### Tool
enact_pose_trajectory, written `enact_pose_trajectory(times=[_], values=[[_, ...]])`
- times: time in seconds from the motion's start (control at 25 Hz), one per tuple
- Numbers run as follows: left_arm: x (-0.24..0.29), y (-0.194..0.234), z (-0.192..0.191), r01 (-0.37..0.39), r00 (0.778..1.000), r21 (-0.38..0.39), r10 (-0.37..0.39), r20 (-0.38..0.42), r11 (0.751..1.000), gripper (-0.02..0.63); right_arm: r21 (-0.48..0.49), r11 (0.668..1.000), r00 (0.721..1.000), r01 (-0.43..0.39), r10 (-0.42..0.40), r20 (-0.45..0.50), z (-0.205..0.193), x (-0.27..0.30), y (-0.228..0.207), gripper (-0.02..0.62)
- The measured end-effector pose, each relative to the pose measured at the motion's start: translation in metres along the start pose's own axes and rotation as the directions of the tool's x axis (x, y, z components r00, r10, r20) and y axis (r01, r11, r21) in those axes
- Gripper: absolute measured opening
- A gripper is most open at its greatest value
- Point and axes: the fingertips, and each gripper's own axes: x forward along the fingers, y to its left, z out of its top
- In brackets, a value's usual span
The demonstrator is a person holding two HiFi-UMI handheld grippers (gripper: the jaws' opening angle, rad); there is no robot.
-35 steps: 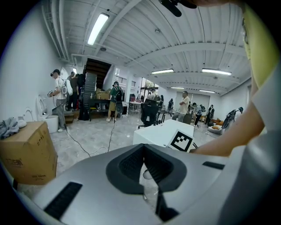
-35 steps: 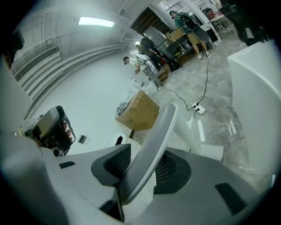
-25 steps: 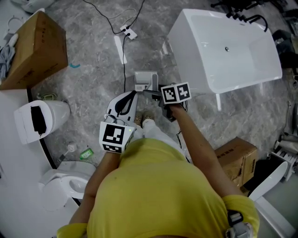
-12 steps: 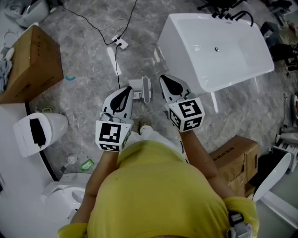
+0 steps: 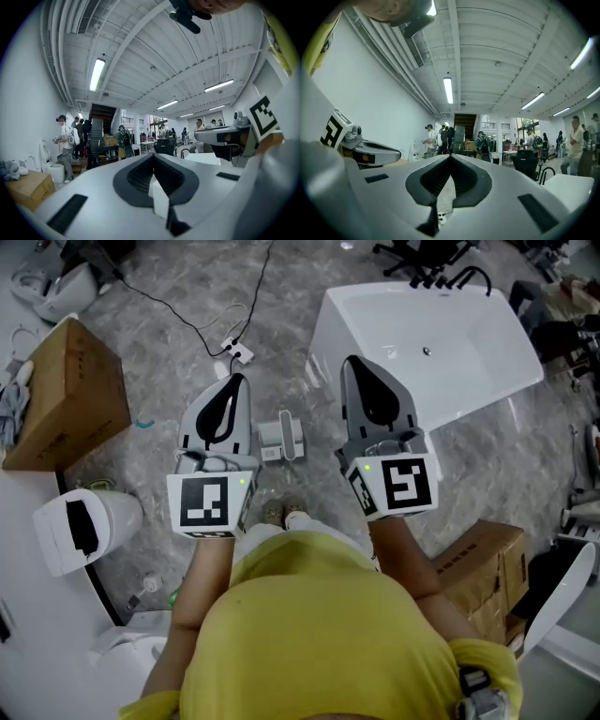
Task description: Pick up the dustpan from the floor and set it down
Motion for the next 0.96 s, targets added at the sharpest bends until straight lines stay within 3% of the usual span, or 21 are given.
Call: enact_pose_trajectory(times=[0.2, 0.96], values=[[0.000, 0.000, 0.022, -0.021, 0.999, 0.020, 0.020, 0.037, 1.000, 0.000, -0.019, 1.000, 1.000, 0.004, -0.003, 0.018, 0.008, 0.000, 0.003, 0.009], [-0.012, -0.019, 0.032, -0.042, 0.998, 0.012, 0.042, 0.057, 0.999, 0.000, 0.006, 1.000, 1.000, -0.004, 0.004, -0.012, 0.000, -0.026, -0.007, 0.009]])
